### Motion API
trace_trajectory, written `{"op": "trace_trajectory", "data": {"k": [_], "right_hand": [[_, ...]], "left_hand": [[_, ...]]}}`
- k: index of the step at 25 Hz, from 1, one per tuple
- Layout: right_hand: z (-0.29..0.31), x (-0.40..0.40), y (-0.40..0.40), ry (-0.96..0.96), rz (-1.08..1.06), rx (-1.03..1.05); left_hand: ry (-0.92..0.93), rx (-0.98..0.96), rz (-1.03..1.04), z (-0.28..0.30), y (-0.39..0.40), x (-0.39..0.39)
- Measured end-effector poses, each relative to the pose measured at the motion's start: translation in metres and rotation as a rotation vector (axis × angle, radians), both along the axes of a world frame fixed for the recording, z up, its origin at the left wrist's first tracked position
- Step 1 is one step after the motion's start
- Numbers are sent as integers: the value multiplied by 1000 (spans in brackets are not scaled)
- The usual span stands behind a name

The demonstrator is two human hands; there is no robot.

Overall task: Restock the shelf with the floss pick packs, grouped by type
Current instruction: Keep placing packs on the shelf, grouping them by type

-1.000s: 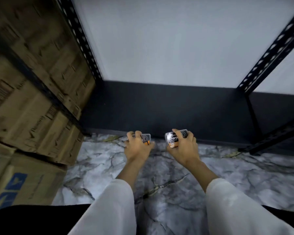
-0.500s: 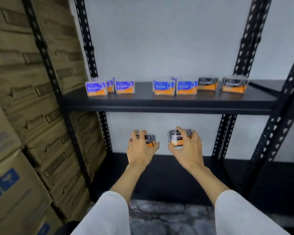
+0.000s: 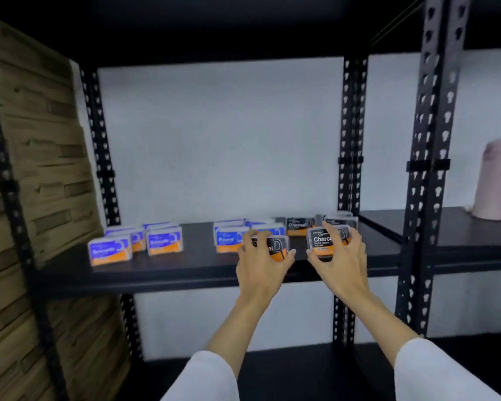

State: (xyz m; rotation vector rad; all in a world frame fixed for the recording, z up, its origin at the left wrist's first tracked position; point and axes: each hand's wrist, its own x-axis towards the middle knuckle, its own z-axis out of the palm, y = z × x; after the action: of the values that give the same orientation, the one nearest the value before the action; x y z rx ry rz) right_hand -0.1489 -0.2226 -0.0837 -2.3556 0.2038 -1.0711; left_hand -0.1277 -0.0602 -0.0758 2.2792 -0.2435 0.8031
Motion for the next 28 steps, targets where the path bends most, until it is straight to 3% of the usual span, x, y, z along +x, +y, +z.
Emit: {"op": "trace_trajectory", "data": {"k": [7, 14, 21, 28], "right_hand": [[1, 68, -65, -21, -98, 26], [-24, 94, -97, 25, -136, 69], [-27, 85, -101, 28, -48, 128], [-25, 82, -101, 77, -47, 143]], "left_hand": [[-113, 7, -145, 25, -75, 71], [-148, 115, -131, 4, -117, 111], [-9, 180, -159, -9, -123, 125], [-46, 124, -326, -17, -109, 125]]}}
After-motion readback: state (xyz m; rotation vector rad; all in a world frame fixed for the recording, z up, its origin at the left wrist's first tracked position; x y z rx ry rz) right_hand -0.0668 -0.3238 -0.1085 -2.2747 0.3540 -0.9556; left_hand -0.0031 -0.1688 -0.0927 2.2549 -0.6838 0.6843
